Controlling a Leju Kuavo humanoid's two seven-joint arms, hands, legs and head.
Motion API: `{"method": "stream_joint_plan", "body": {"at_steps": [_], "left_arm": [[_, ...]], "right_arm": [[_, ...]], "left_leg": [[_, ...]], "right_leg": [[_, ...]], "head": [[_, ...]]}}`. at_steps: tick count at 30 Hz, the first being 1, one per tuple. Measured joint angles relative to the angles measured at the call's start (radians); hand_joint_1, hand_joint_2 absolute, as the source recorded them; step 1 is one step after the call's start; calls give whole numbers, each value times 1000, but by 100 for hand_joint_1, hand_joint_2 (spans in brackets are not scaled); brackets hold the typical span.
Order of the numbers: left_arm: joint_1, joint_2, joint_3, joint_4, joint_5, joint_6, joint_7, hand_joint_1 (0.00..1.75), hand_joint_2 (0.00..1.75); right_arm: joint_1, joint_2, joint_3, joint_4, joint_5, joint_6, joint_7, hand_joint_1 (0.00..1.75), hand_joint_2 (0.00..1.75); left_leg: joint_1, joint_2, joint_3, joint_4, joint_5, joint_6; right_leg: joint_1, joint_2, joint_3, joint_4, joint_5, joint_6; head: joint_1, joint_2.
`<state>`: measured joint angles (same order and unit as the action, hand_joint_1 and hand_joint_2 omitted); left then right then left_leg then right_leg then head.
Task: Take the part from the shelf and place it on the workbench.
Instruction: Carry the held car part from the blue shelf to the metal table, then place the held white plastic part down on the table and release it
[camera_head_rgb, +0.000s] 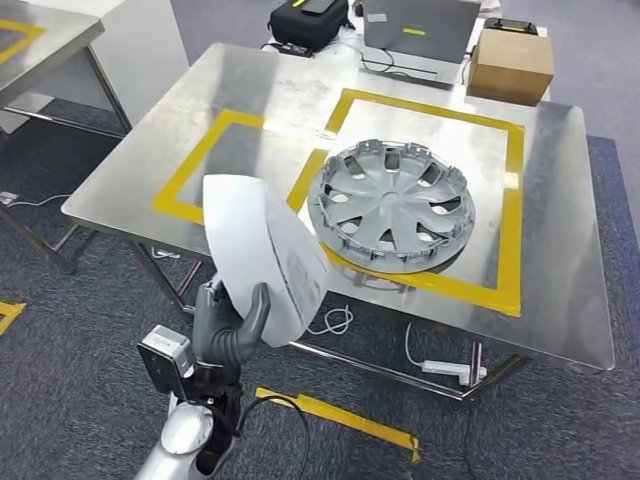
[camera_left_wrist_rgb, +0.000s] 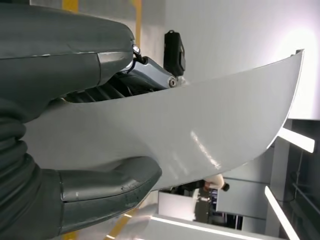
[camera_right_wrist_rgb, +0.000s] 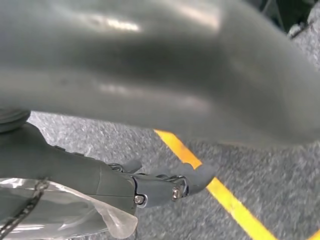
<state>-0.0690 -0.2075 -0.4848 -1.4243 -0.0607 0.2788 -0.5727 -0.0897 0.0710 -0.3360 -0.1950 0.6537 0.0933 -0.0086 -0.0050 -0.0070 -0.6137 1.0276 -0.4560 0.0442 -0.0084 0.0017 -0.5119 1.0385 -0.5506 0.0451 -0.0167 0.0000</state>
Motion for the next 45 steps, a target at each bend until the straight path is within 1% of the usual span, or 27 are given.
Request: {"method": "stream_joint_plan", "body": {"at_steps": [2, 4, 5, 6, 7, 9, 11, 13, 15, 17, 19, 20, 21, 22, 24, 26, 28, 31, 33, 35, 36, 37, 39, 40, 42, 44, 45], "left_arm": [[-5, -2, 0, 0, -2, -2, 0, 175, 175], [-8, -2, 0, 0, -4, -3, -1, 175, 175], [-8, -2, 0, 0, -5, -4, -1, 175, 175], [-8, -2, 0, 0, -7, -4, -1, 175, 175], [-10, -2, 0, 0, -10, -6, -1, 175, 175], [-16, -3, 0, 0, -17, -12, -1, 175, 175], [-25, -4, 0, 0, -23, -19, -1, 175, 175], [-32, -4, 1, -1, -29, -24, -2, 175, 175], [-40, -4, 1, -1, -36, -31, -4, 175, 175], [-52, -4, 1, -1, -43, -39, -6, 175, 175], [-59, -4, 1, -1, -46, -44, -6, 175, 175], [-60, -4, 1, -1, -48, -46, -6, 175, 175], [-60, -4, 1, -1, -50, -49, -6, 175, 175], [-62, -3, 1, -1, -53, -52, -7, 175, 175], [-71, -3, 0, -1, -69, -58, -11, 175, 175], [-84, -1, -3, 0, -104, -59, -18, 175, 175], [-101, 1, -11, 1, -163, -45, -26, 175, 175], [-142, 2, -25, 7, -260, -12, -44, 175, 175], [-179, 2, -31, 17, -308, -2, -61, 175, 175], [-207, 5, -38, 30, -348, 4, -75, 175, 175], [-218, 8, -42, 37, -371, 8, -79, 175, 175], [-229, 10, -46, 44, -397, 15, -81, 175, 175], [-255, 15, -54, 59, -448, 27, -84, 175, 175], [-269, 16, -57, 67, -465, 31, -84, 175, 175], [-293, 20, -61, 82, -499, 44, -80, 175, 175], [-316, 24, -67, 100, -550, 71, -68, 175, 175], [-329, 25, -70, 111, -579, 86, -61, 175, 175]], "right_arm": [[-6, 0, 0, 0, 2, -2, 3, 0, 0], [-9, 0, 0, 0, 4, -4, 4, 0, 0], [-8, 0, 0, 0, 4, -5, 6, 0, 0], [-6, 0, 0, 0, 5, -7, 8, 0, 0], [-6, 0, 0, 0, 6, -8, 11, 0, 0], [-7, 1, -1, 0, 7, -11, 17, 0, 0], [-10, 3, -2, 1, 6, -11, 21, 0, 0], [-13, 7, -3, 1, 6, -10, 22, 0, 0], [-14, 10, -4, 1, 7, -10, 23, 0, 0], [-18, 13, -6, 1, 8, -10, 24, 0, 0], [-23, 16, -7, 0, 10, -9, 26, 0, 0], [-24, 18, -8, 1, 11, -9, 28, 0, 0], [-24, 19, -8, 1, 12, -9, 31, 0, 0], [-24, 19, -9, 1, 13, -8, 34, 0, 0], [-26, 23, -9, 1, 16, -6, 37, 0, 0], [-31, 29, -10, 2, 18, -1, 39, 0, 0], [-38, 33, -11, 2, 24, 6, 43, 0, 0], [-46, 36, -11, 1, 36, 15, 55, 0, 0], [-53, 37, -11, 1, 44, 21, 63, 0, 0], [-58, 38, -11, 1, 51, 27, 72, 0, 0], [-58, 38, -11, 1, 54, 29, 76, 0, 0], [-57, 39, -11, 1, 58, 30, 77, 0, 0], [-59, 39, -11, 2, 65, 32, 79, 0, 0], [-62, 41, -11, 2, 67, 33, 80, 0, 0], [-70, 47, -11, 1, 70, 34, 85, 0, 0], [-73, 50, -11, 1, 74, 35, 91, 0, 0], [-73, 51, -11, 2, 77, 37, 93, 0, 0]], "left_leg": [[3, 0, 17, -5, -7, 5], [3, -1, 27, -5, -21, 7], [3, -2, 35, -5, -29, 7], [3, -3, 45, -5, -37, 7], [3, -5, 58, -5, -47, 5], [2, -6, 85, -5, -67, -1], [1, -6, 98, -7, -83, -11], [-1, -6, 101, -5, -88, -22], [-1, -4, 92, 29, -86, -33], [2, -2, 37, 128, -97, -43], [4, -1, -42, 244, -144, -51], [4, -1, -72, 277, -165, -52], [4, -1, -89, 280, -167, -51], [4, -1, -91, 253, -146, -48], [-1, -1, -70, 134, -45, -33], [-8, 0, -51, 43, 22, -19], [-13, 0, -45, 22, 25, -14], [-6, 9, -24, -1, 26, -6], [-2, 20, -14, -9, 22, -1], [-1, 30, -11, -8, 16, 2], [-1, 35, -9, -8, 11, 2], [0, 40, -5, -7, 7, 0], [2, 52, 9, -6, -5, -7], [-1, 59, 14, -3, -11, -13], [-7, 75, 21, 0, -19, -22], [-9, 94, 25, 1, -23, -28], [-6, 92, 26, 5, -30, -32]], "right_leg": [[-2, 0, -57, 94, -24, 6], [-3, -1, -145, 218, -67, 10], [-4, -1, -177, 249, -80, 12], [-4, -1, -192, 245, -73, 13], [-4, -1, -189, 206, -41, 14], [-3, -2, -157, 81, 50, 11], [2, -4, -134, 3, 88, -4], [5, -5, -122, -9, 81, -23], [1, -5, -105, -14, 80, -37], [-2, -5, -85, -19, 70, -47], [-2, -4, -69, -20, 55, -52], [-2, -2, -59, -20, 46, -52], [-1, -1, -47, -20, 38, -52], [0, 0, -34, -20, 30, -51], [3, 1, -12, -20, 14, -49], [5, 4, -4, -20, 0, -41], [3, 6, -7, -24, -8, -29], [3, 5, -14, -9, -30, -14], [2, 4, -68, 87, -74, -6], [-2, 3, -154, 212, -107, 1], [-4, 2, -182, 238, -98, 3], [-5, -1, -190, 224, -67, 5], [-5, -31, -155, 105, 24, 9], [-2, -52, -131, 45, 56, 7], [4, -73, -107, -10, 76, -7], [6, -51, -107, -12, 77, -25], [5, -39, -106, -12, 79, -30]], "head": [[6, 0], [9, 0], [9, 0], [10, 0], [10, 0], [10, 0], [10, 0], [9, 0], [7, 0], [3, 0], [2, 0], [2, 0], [2, 0], [2, 0], [2, 0], [5, 0], [7, 0], [8, 0], [11, 0], [12, 0], [11, 0], [12, 0], [12, 0], [14, 0], [14, 0], [12, 0], [10, 0]]}}
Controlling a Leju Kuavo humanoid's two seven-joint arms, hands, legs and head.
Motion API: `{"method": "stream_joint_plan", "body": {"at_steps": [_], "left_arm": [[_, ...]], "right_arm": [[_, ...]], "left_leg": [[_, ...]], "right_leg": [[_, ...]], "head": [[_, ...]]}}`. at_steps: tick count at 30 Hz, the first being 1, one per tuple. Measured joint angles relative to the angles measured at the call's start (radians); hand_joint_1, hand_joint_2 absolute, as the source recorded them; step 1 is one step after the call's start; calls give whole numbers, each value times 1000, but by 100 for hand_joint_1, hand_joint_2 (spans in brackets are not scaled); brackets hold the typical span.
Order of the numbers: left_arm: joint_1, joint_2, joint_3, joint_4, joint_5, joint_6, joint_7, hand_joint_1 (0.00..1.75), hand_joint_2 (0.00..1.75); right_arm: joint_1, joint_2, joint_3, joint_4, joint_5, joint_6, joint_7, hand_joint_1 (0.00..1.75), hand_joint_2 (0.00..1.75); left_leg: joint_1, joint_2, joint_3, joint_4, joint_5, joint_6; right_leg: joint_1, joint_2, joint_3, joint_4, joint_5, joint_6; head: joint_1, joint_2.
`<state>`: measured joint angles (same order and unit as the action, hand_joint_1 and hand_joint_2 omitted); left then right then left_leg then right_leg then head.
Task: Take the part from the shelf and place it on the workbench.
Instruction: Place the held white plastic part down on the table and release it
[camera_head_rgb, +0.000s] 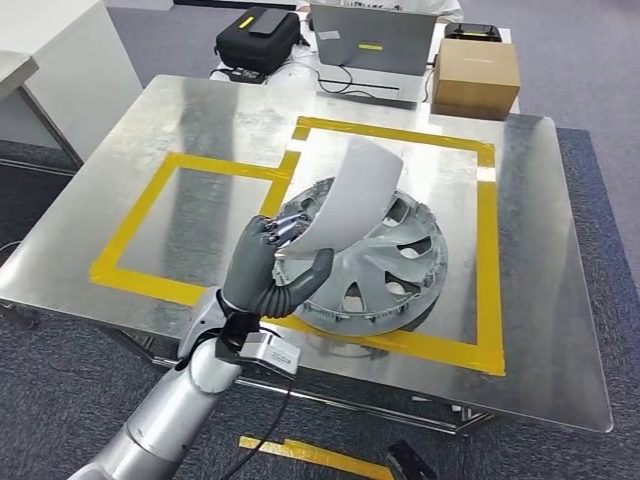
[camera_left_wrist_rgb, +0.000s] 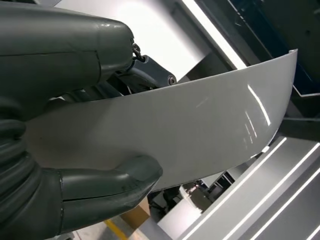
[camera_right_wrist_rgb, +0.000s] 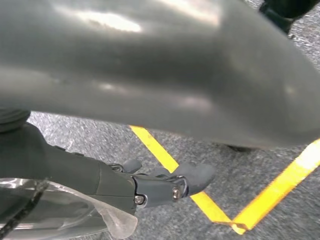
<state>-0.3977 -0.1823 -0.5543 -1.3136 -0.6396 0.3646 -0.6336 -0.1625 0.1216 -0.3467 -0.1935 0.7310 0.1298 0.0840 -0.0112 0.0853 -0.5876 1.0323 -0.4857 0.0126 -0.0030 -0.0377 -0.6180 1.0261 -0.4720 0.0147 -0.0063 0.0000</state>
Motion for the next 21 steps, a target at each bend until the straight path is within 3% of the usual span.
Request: {"method": "stream_joint_plan", "body": {"at_steps": [2, 4, 5, 6, 8, 9, 11, 12, 14, 15, 17, 19, 21], "left_arm": [[-29, 2, -4, 26, -52, 31, 13, 175, 175], [-58, 7, -6, 65, -87, 58, 23, 175, 175], [-68, 10, -7, 86, -97, 66, 25, 175, 175], [-76, 13, -7, 106, -101, 71, 27, 175, 175], [-92, 17, -8, 135, -107, 76, 27, 175, 175], [-101, 17, -9, 145, -112, 79, 27, 175, 175], [-120, 18, -10, 166, -144, 104, 29, 175, 175], [-133, 17, -12, 182, -174, 125, 33, 175, 175], [-171, 13, -14, 229, -244, 170, 49, 175, 175], [-193, 9, -15, 257, -273, 187, 59, 175, 175], [-242, 2, -16, 323, -319, 216, 81, 175, 175], [-285, 1, -13, 407, -348, 243, 99, 175, 175], [-312, 6, -1, 490, -352, 263, 102, 175, 175]], "right_arm": [[-1, 2, 1, 0, 7, 1, 4, 0, 0], [-5, 5, 2, 0, 13, 2, 13, 0, 0], [-7, 7, 2, 0, 14, 2, 16, 0, 0], [-8, 8, 3, 0, 15, 3, 18, 0, 0], [-7, 8, 3, 0, 17, 3, 18, 0, 0], [-7, 8, 3, 0, 18, 2, 18, 0, 0], [-8, 13, 3, 0, 25, 0, 20, 0, 0], [-9, 15, 4, 0, 32, -1, 23, 0, 0], [-9, 21, 7, 0, 48, -3, 31, 0, 0], [-9, 22, 10, 0, 55, -2, 35, 0, 0], [-11, 23, 15, 0, 64, 1, 37, 0, 0], [-18, 23, 19, 0, 66, 2, 43, 0, 0], [-20, 23, 19, 0, 66, 1, 53, 0, 0]], "left_leg": [[6, -31, -17, 50, -36, -11], [11, -68, -71, 169, -92, -17], [11, -73, -100, 225, -109, -18], [11, -76, -118, 256, -109, -16], [9, -83, -109, 214, -56, -4], [7, -98, -87, 154, -16, 7], [4, -131, -45, 54, 30, 30], [2, -143, -33, 27, 34, 40], [-1, -142, -25, 4, 30, 46], [2, -137, -20, -8, 31, 44], [10, -127, -10, -30, 40, 38], [14, -114, -5, -38, 44, 36], [14, -99, -5, -38, 43, 35]], "right_leg": [[-3, 23, 2, -2, 2, -11], [-4, 48, 3, -2, 4, -17], [-4, 62, 3, -2, 4, -19], [-3, 77, 3, -2, 4, -19], [1, 107, 5, -2, 5, -20], [3, 121, 6, -2, 5, -20], [4, 138, 5, -2, 6, -19], [2, 145, 3, -3, 7, -15], [-3, 154, -3, -6, 11, -5], [-4, 150, -8, -6, 10, 0], [-1, 113, -27, 25, -13, 10], [-4, 64, -80, 130, -65, 22], [-12, 45, -135, 235, -98, 34]], "head": [[-1, 0], [-2, 0], [-2, 0], [-2, 0], [-2, 0], [-2, 0], [0, 0], [0, 0], [-3, 0], [-5, 0], [1, 0], [8, 0], [10, 0]]}}
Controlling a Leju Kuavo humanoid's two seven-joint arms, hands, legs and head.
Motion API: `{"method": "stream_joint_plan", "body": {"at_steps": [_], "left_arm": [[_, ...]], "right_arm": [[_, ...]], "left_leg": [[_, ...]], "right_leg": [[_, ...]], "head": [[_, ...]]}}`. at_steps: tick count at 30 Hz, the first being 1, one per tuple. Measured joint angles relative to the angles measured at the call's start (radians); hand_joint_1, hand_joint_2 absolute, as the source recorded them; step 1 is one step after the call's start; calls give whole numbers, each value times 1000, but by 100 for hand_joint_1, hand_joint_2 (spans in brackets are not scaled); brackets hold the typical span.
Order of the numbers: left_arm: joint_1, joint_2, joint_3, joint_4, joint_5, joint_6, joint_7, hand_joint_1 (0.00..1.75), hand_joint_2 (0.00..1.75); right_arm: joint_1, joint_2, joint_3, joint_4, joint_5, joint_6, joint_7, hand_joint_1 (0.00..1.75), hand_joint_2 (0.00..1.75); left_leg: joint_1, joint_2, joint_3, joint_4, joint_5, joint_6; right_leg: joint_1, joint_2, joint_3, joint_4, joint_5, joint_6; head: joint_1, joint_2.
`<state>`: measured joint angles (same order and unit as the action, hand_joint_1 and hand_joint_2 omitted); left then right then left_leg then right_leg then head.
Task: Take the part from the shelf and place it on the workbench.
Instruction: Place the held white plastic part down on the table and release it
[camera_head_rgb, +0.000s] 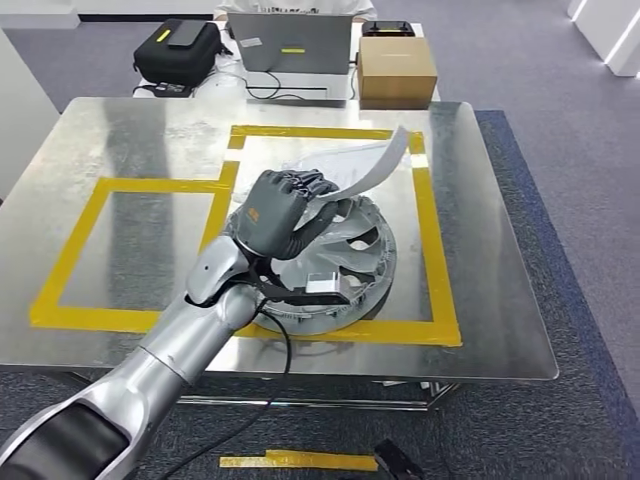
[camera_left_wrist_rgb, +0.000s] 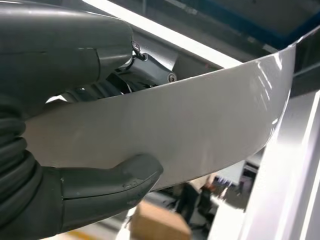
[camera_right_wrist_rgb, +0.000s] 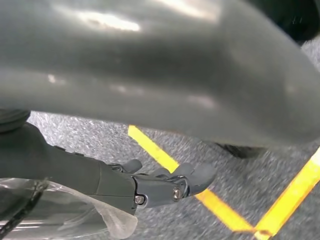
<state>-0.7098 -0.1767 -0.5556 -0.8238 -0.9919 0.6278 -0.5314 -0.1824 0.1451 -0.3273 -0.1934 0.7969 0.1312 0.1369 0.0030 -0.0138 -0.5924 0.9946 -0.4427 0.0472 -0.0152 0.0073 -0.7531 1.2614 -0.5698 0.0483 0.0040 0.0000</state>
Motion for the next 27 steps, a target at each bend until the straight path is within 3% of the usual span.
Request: {"method": "stream_joint_plan", "body": {"at_steps": [1, 2, 4, 6, 10, 12, 14, 15, 16, 17, 20, 22, 25, 27], "left_arm": [[-9, 2, 7, 34, 2, 5, 0, 175, 175], [-20, 5, 15, 67, 1, 8, 4, 175, 175], [-47, 14, 30, 127, -6, 11, 24, 175, 175], [-78, 26, 47, 181, -19, 18, 46, 175, 175], [-148, 57, 71, 257, -95, 15, 137, 175, 175], [-193, 78, 75, 287, -148, -10, 203, 175, 175], [-221, 103, 75, 320, -199, -31, 257, 175, 175], [-226, 116, 75, 336, -218, -37, 274, 175, 175], [-228, 128, 75, 349, -230, -39, 286, 175, 175], [-230, 139, 75, 360, -236, -40, 293, 175, 175], [-247, 162, 76, 380, -243, -42, 317, 175, 175], [-257, 176, 81, 393, -253, -44, 352, 175, 175], [-260, 208, 93, 413, -284, -46, 417, 175, 175], [-264, 235, 102, 425, -302, -55, 455, 175, 175]], "right_arm": [[2, 0, 0, 0, 0, 0, 5, 0, 0], [4, 0, 0, 0, 0, 0, 12, 0, 0], [4, 1, 0, 0, 0, 4, 31, 0, 0], [2, 5, 0, 1, 0, 10, 44, 0, 0], [-19, 8, -1, 1, 2, 20, 37, 0, 0], [-37, 9, -2, 1, 1, 24, 39, 0, 0], [-47, 9, -3, 1, 1, 23, 39, 0, 0], [-48, 9, -3, 1, 0, 22, 38, 0, 0], [-48, 9, -3, 1, 0, 21, 37, 0, 0], [-47, 10, -4, 1, 0, 20, 37, 0, 0], [-45, 11, -7, 1, 1, 18, 34, 0, 0], [-48, 13, -9, 1, 2, 18, 33, 0, 0], [-47, 15, -14, 1, 2, 20, 33, 0, 0], [-44, 15, -19, 1, 2, 16, 33, 0, 0]], "left_leg": [[1, 6, 0, 1, -1, -2], [2, 10, 0, 2, -3, -5], [3, 15, -1, 11, -9, -17], [0, 18, -7, 23, -15, -31], [2, 19, -17, 38, -24, -49], [4, 18, -48, 110, -69, -57], [5, 18, -105, 241, -127, -61], [5, 18, -129, 293, -142, -61], [4, 18, -139, 313, -139, -59], [4, 17, -133, 295, -117, -54], [-4, 16, -58, 112, -18, -30], [-10, 16, -30, 45, -5, -22], [-7, 19, -22, 26, -6, -21], [-1, 23, -17, 16, 0, -17]], "right_leg": [[-3, -3, -6, 8, 9, 5], [-7, -6, 7, -19, 33, 10], [-12, -11, 75, -147, 91, 16], [-13, -10, 122, -231, 112, 7], [-10, -5, 123, -235, 112, -23], [-11, -4, 124, -237, 113, -34], [-9, -2, 125, -236, 113, -41], [-8, 1, 126, -236, 112, -42], [-7, 4, 126, -236, 112, -43], [-6, 6, 127, -236, 112, -43], [1, 8, 129, -236, 111, -42], [3, 6, 125, -236, 112, -36], [4, 5, 118, -237, 111, -22], [4, 2, 91, -183, 75, -14]], "head": [[0, 0], [0, 0], [1, 0], [2, 0], [-1, 0], [-3, 0], [-3, 0], [-3, 0], [-4, 0], [-4, 0], [-3, 0], [-2, 0], [-2, 0], [0, 0]]}}
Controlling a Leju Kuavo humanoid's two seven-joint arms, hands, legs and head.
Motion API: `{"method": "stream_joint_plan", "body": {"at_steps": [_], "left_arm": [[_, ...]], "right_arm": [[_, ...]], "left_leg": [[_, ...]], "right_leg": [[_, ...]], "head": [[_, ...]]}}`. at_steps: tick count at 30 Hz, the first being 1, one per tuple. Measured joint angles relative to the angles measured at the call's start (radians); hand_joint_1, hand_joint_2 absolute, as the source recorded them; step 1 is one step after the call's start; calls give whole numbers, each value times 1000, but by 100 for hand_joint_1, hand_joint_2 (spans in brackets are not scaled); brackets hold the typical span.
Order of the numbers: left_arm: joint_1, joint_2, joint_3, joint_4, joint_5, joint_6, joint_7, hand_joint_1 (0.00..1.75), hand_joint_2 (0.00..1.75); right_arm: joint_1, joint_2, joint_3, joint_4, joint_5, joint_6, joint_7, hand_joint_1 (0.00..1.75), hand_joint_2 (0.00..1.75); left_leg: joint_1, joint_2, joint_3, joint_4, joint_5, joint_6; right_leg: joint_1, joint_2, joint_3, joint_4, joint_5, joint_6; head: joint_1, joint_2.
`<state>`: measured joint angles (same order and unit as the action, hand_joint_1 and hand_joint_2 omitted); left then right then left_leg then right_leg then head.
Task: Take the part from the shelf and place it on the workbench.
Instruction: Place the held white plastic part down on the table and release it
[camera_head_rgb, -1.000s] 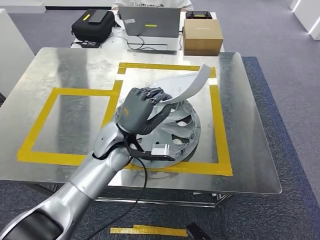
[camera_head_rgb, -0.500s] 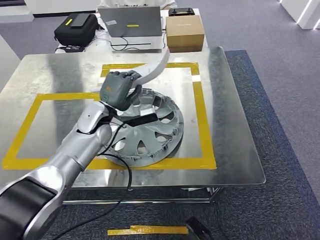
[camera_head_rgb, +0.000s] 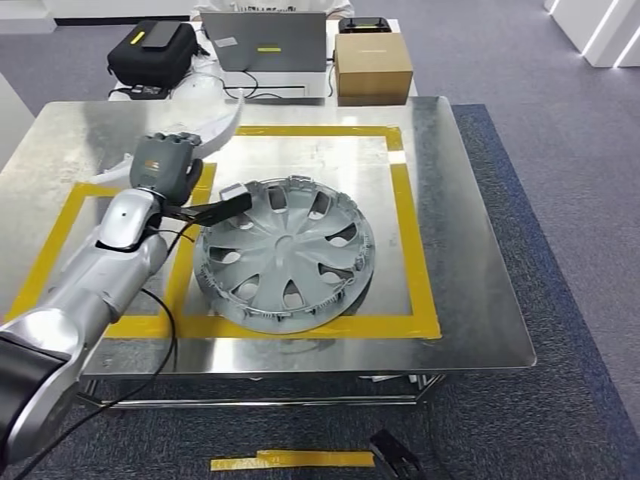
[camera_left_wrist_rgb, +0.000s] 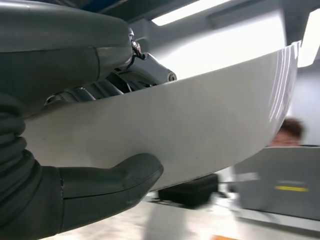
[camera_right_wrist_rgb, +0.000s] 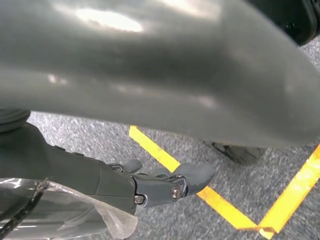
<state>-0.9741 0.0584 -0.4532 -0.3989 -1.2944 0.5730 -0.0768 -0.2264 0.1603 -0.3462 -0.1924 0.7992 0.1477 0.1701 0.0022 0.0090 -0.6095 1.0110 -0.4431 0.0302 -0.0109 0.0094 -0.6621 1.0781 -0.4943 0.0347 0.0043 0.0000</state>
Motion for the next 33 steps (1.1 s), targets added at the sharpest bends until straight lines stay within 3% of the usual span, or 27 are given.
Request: {"method": "stream_joint_plan", "body": {"at_steps": [2, 4, 5, 6, 8, 10, 14, 16, 18, 19, 20, 21, 23, 24, 26, 29, 31, 33], "left_arm": [[-1, 27, 10, 14, -12, -17, 30, 175, 175], [6, 52, 21, 27, -22, -34, 57, 175, 175], [10, 64, 26, 31, -27, -42, 70, 175, 175], [12, 75, 31, 35, -31, -49, 81, 175, 175], [14, 95, 41, 43, -36, -59, 94, 175, 175], [15, 111, 49, 48, -38, -62, 99, 175, 175], [20, 130, 56, 56, -45, -71, 112, 175, 175], [22, 140, 59, 59, -54, -90, 134, 175, 175], [31, 152, 66, 65, -62, -109, 156, 175, 175], [38, 158, 69, 68, -66, -115, 164, 175, 175], [44, 163, 72, 72, -72, -119, 171, 175, 175], [49, 168, 73, 74, -79, -122, 176, 175, 175], [52, 176, 75, 78, -86, -128, 180, 175, 175], [52, 179, 78, 79, -86, -129, 178, 175, 175], [55, 181, 85, 79, -87, -129, 170, 175, 175], [59, 180, 90, 80, -101, -129, 170, 175, 175], [58, 177, 91, 80, -109, -130, 174, 175, 175], [59, 174, 91, 80, -112, -130, 175, 175, 175]], "right_arm": [[3, 0, -5, 0, 0, -4, 0, 0, 0], [8, -1, -9, 0, 0, -5, -1, 0, 0], [10, -1, -10, 0, 0, -5, -2, 0, 0], [11, -2, -12, 0, 0, -5, -3, 0, 0], [11, -4, -17, 0, 0, -5, -7, 0, 0], [11, -4, -22, 0, 0, -4, -12, 0, 0], [14, -6, -27, 0, 0, -4, -15, 0, 0], [11, -6, -27, 0, 0, -4, -15, 0, 0], [13, -6, -31, 0, -1, -4, -15, 0, 0], [16, -7, -33, 0, -1, -4, -16, 0, 0], [18, -8, -34, 0, -1, -3, -16, 0, 0], [19, -8, -36, 0, -2, -3, -17, 0, 0], [19, -9, -39, 0, -2, -2, -18, 0, 0], [19, -9, -40, 0, -2, -2, -18, 0, 0], [19, -10, -44, 0, -1, 1, -18, 0, 0], [20, -12, -50, 0, 2, 4, -19, 0, 0], [19, -14, -51, 0, 3, 3, -19, 0, 0], [21, -14, -51, 0, 4, 2, -19, 0, 0]], "left_leg": [[1, 1, 0, 0, 1, 3], [0, 0, -1, 0, 1, 3], [0, -1, 0, 1, 0, 3], [0, -2, 0, 2, -1, 2], [-2, -3, -2, 7, -5, -4], [-5, -4, -7, 11, -6, -14], [-2, -5, -14, 24, -18, -35], [2, -6, -49, 110, -69, -46], [5, -6, -108, 240, -124, -53], [7, -6, -127, 280, -132, -55], [8, -6, -130, 282, -120, -56], [9, -6, -115, 246, -91, -56], [10, -6, -54, 115, -23, -53], [8, -7, -29, 60, -6, -49], [4, -8, -9, 17, -6, -41], [6, -8, -8, 8, -3, -22], [9, -7, -6, 4, 0, -10], [8, -6, -6, 5, -1, -4]], "right_leg": [[-1, -3, -58, 125, -58, 5], [-2, -4, -101, 213, -78, 7], [-2, -4, -99, 204, -61, 6], [-2, -5, -77, 157, -29, 5], [0, -7, -11, 22, 26, -2], [2, -9, 27, -48, 38, -10], [1, -8, 37, -62, 39, -31], [-1, -7, 41, -67, 40, -40], [-1, -3, 42, -66, 39, -44], [-1, -1, 43, -66, 39, -44], [-1, 1, 43, -66, 38, -43], [-1, 2, 45, -65, 37, -42], [0, 3, 47, -64, 35, -38], [2, 3, 46, -63, 34, -34], [5, 2, 44, -63, 33, -25], [3, 0, 35, -54, 22, -10], [2, -2, -5, 26, -25, -3], [2, -2, -70, 165, -84, 1]], "head": [[1, 0], [1, 0], [1, 0], [1, 0], [1, 0], [-1, 0], [-3, 0], [-6, 0], [-7, 0], [-7, 0], [-7, 0], [-7, 0], [-7, 0], [-6, 0], [-5, 0], [-4, 0], [-3, 0], [-2, 0]]}}
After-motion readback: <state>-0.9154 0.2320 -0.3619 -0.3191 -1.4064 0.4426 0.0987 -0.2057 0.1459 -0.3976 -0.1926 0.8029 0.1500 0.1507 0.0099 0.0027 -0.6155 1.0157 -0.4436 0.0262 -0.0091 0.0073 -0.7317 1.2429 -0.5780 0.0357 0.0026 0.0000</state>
